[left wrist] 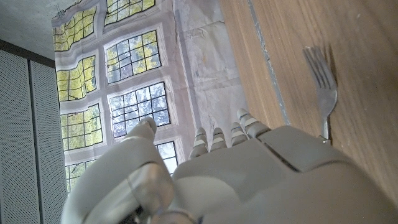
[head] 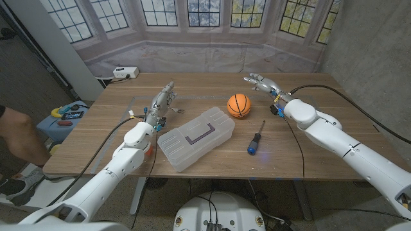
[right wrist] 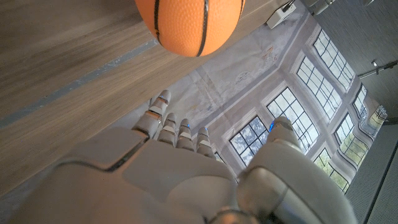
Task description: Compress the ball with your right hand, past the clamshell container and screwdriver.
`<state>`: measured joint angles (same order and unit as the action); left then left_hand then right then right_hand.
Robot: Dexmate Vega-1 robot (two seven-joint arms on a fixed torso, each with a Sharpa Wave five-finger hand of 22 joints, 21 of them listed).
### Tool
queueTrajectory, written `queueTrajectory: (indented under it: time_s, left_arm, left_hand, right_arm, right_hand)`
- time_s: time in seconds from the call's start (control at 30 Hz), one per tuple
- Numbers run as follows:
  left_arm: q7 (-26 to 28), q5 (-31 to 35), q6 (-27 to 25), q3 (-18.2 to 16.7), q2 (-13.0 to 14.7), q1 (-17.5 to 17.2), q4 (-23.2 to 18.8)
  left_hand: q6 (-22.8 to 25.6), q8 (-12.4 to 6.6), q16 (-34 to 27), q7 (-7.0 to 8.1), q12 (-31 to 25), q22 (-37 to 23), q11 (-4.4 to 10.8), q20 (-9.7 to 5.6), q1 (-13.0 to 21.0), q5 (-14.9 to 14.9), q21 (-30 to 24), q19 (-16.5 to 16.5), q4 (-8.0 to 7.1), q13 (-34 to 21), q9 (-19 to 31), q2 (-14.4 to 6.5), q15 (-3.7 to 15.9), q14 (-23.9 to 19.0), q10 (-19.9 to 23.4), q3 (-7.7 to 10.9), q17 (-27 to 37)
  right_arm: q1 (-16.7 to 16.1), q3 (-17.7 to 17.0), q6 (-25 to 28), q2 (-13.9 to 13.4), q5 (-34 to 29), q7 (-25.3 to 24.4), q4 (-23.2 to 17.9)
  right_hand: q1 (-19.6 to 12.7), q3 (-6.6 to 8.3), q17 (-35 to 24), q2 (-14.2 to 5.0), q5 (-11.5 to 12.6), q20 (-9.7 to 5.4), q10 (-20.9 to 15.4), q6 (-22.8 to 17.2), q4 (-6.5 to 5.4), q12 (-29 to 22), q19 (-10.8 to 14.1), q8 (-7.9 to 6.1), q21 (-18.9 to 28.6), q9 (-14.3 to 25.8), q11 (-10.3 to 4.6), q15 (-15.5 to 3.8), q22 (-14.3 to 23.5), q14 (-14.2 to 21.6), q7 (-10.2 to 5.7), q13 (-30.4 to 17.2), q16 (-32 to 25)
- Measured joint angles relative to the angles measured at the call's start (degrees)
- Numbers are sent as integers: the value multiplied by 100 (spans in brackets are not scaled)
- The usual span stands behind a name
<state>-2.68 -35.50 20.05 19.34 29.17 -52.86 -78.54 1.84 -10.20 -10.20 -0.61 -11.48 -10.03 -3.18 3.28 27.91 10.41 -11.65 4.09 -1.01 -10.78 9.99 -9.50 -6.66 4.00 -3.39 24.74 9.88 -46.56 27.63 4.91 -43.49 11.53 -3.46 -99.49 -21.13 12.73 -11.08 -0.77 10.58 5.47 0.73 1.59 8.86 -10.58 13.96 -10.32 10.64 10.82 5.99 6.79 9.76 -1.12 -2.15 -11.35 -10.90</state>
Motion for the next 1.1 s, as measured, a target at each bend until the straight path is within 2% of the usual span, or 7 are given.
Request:
queueTrajectory:
  time_s: [0.1, 0.37, 0.63, 1.1]
  left_arm:
    - [-46, -25, 33, -11, 3, 5, 21]
    - [-125, -47, 51, -25, 26, 23, 48]
    - [-144, -58, 69, -41, 50, -15, 6]
    - [-106, -55, 73, -55, 74, -109, -87]
  left_hand:
    - [0, 0, 0, 0, 0, 0, 0, 0, 0, 0, 0, 0, 23, 0, 0, 0, 0, 0, 0, 24, 0]
    - [0, 0, 0, 0, 0, 0, 0, 0, 0, 0, 0, 0, 23, 0, 0, 0, 0, 0, 0, 24, 0]
    - [0, 0, 0, 0, 0, 1, 0, 0, 0, 0, 0, 0, 40, 0, 0, 0, 0, 0, 0, 41, 0]
    - [-1, -21, 0, 0, 0, 1, 0, 0, 0, 0, -1, 0, 46, 0, 0, 0, 0, 0, 0, 47, 0]
  right_arm:
    - [51, 55, 89, -44, -76, 17, -99]
    - [141, 165, 487, -154, -367, 79, -339]
    - [303, 346, 825, -273, -651, 191, -602]
    - [732, 742, 1401, -350, -1252, 584, -859]
  right_hand:
    - [-15, -32, 0, 31, 0, 111, 24, 59, 32, 0, -30, 0, 0, 0, 13, 30, 0, -30, -1, 0, 11]
    - [-67, -32, 1, 84, 0, 287, 77, 60, 32, 0, -81, 0, 0, -1, 23, 114, 0, -68, -1, 0, 11]
    - [-146, -48, -8, 162, 45, 541, 152, 110, 47, 0, -255, 0, -28, -1, 10, 163, 0, -101, 10, 1, 11]
    - [-241, -48, -26, 257, 67, 633, 242, 223, 47, -1, -348, 0, -49, -2, -20, 221, -1, -201, -41, 1, 8]
